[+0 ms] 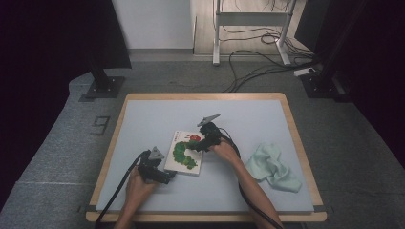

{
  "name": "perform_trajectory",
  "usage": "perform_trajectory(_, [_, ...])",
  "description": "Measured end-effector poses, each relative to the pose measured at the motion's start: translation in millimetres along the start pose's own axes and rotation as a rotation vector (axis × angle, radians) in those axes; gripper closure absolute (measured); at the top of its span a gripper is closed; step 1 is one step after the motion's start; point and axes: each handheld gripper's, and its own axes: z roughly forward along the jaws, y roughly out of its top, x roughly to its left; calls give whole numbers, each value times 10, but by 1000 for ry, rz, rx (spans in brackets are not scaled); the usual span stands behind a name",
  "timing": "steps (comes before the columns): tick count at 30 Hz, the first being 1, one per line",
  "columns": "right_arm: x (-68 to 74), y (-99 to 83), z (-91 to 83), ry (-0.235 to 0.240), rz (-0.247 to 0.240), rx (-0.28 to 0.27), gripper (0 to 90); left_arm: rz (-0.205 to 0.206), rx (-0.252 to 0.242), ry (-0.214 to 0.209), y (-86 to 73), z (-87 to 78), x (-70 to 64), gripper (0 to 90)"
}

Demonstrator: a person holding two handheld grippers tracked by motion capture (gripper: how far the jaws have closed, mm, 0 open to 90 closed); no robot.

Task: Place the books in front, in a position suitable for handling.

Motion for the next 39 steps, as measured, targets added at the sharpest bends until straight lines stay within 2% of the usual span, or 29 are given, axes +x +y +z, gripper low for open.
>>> perform_trajectory(16, [143, -433, -438, -27, 21, -7, 27, 3, 1, -6, -5, -5, 4, 0])
perform_trajectory(27, [353, -677, -690, -50, 43, 20, 19, 2, 1, -4, -5, -4, 4, 0])
perform_trajectory(32, [496, -776, -769, -92, 9, 48, 18, 3, 1, -4, -5, -5, 4, 0])
perform_trajectory(39, [607, -945, -915, -65, 44, 18, 21, 2, 1, 0, -8, -10, -2, 0])
